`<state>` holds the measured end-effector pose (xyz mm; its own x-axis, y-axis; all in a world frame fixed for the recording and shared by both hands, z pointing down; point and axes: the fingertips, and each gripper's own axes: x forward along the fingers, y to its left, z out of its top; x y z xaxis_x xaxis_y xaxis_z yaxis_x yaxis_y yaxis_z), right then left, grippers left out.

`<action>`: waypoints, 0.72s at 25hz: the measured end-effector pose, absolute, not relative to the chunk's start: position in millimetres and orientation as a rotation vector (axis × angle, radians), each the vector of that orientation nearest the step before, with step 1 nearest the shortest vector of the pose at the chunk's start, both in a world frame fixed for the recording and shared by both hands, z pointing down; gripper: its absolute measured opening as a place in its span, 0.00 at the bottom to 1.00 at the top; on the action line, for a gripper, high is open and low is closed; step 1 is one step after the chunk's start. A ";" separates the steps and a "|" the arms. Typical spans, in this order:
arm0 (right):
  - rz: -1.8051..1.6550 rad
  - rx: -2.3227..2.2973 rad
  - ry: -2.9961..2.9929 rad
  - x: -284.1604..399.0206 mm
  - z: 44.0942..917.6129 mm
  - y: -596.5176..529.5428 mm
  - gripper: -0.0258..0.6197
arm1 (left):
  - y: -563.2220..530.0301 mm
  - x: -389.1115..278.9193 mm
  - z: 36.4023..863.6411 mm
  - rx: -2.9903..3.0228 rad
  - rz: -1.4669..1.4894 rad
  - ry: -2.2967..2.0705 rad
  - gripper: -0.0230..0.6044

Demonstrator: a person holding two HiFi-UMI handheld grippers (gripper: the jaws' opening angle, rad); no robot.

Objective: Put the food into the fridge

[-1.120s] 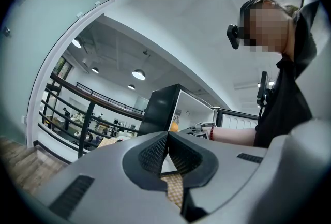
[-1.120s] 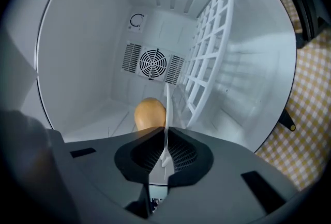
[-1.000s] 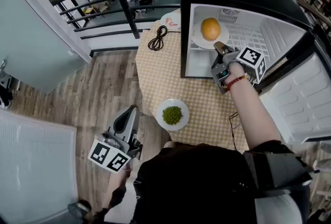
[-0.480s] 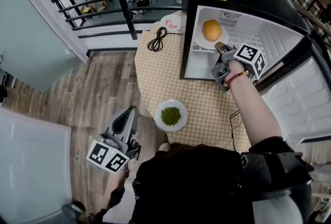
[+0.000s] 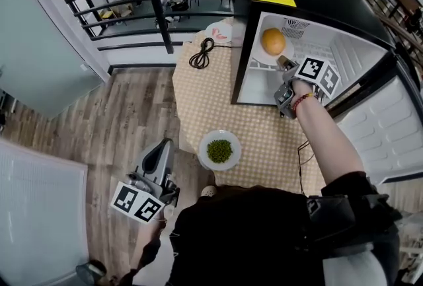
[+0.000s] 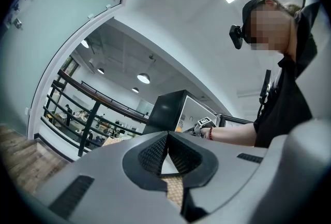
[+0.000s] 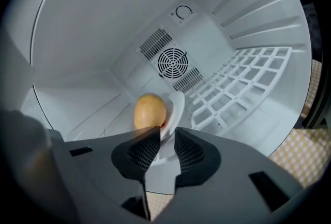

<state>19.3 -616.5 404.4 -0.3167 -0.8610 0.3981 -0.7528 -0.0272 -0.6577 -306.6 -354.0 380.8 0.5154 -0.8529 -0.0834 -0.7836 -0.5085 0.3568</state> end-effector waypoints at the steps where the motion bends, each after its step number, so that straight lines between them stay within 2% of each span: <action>1: -1.248 -1.769 2.110 19.6 404.3 -616.2 0.17 | -354.5 -306.6 381.3 2.487 -0.367 -1.372 0.06; 18: -1.037 -1.964 2.266 17.4 404.3 -613.9 0.24 | -359.0 -323.7 384.4 2.476 -0.400 -1.370 0.06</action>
